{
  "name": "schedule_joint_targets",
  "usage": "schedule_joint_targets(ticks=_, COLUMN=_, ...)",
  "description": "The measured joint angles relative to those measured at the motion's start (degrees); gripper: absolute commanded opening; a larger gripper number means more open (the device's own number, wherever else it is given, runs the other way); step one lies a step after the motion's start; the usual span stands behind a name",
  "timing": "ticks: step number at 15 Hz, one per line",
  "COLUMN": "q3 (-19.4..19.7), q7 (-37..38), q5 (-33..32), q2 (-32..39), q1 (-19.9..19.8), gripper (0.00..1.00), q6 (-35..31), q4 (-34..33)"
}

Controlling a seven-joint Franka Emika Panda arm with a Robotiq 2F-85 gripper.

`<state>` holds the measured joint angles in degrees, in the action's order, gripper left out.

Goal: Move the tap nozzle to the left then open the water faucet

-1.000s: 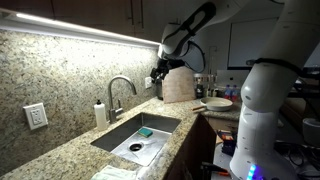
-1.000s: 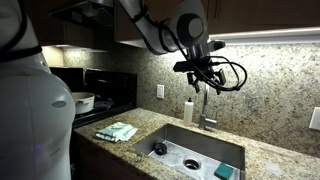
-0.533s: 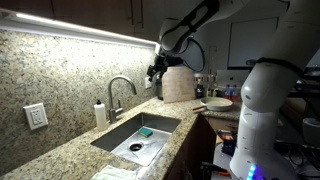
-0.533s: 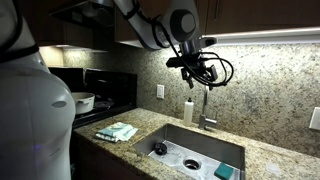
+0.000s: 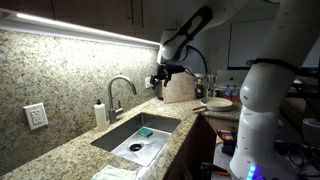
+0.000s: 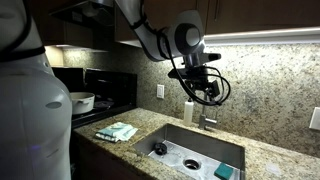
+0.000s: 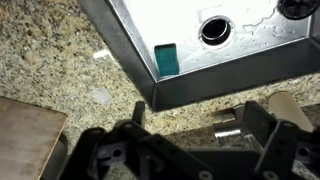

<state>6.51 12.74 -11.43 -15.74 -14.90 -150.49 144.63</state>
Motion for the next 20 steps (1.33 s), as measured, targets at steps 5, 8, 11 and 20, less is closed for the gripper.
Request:
schedule_joint_targets(ticks=5, q3=-0.61, q7=10.37, q5=-6.01, q2=9.21, q1=-1.65, gripper=1.00, q6=-13.37, q4=-0.43)
schedule_joint_targets(ticks=8, q3=-0.59, q7=15.77, q5=-8.88, q2=15.06, q1=-2.48, gripper=1.00, q6=-22.00, q4=-2.75)
schedule_joint_targets(ticks=11, q3=-1.77, q7=12.38, q5=-4.88, q2=18.23, q1=-1.26, gripper=1.00, q6=-22.90, q4=-4.65)
schedule_joint_targets(ticks=20, q3=-2.38, q7=11.97, q5=-4.09, q2=18.67, q1=-0.66, gripper=1.00, q6=-22.99, q4=-4.91)
